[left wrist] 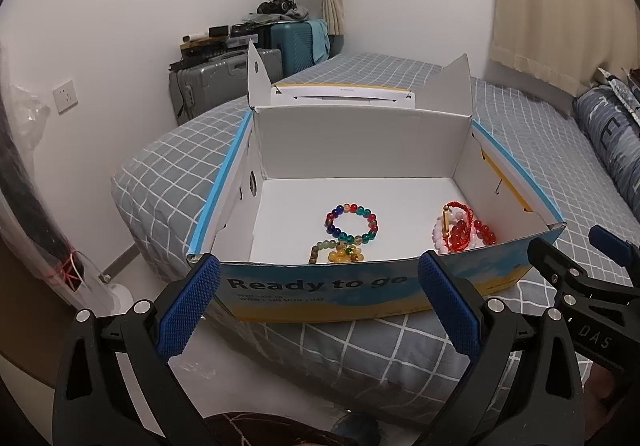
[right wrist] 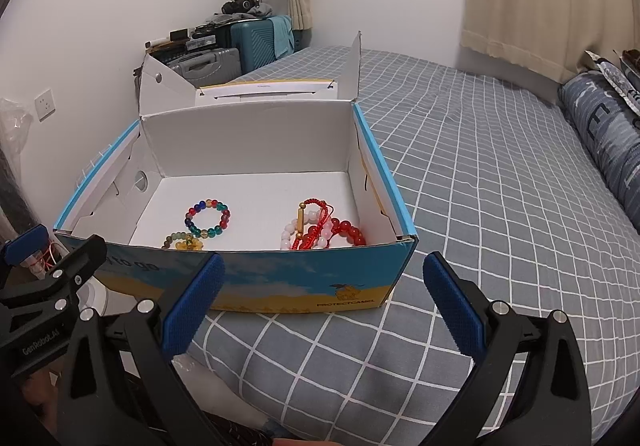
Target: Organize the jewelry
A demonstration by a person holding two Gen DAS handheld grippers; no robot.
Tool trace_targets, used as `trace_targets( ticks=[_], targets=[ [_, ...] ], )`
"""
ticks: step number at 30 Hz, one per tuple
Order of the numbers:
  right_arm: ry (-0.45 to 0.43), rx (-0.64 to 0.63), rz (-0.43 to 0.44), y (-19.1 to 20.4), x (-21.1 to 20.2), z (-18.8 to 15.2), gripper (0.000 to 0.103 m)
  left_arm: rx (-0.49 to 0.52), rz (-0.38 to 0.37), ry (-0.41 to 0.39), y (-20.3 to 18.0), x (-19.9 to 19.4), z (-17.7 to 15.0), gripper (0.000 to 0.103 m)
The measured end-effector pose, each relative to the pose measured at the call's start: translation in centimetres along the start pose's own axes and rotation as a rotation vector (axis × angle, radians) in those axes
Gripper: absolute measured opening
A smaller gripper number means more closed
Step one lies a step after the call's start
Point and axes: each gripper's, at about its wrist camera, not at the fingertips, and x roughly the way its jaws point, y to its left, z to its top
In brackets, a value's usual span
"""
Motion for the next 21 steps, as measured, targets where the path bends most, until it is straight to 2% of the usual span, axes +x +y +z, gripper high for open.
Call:
trace_targets(
  ticks=[21],
  targets=[
    [0.010,0.007,-0.001,-0.15,0.42,-0.04,0.095,0.024,0.004,-0.002,-0.65,0.02,0.09,0.097]
  ],
)
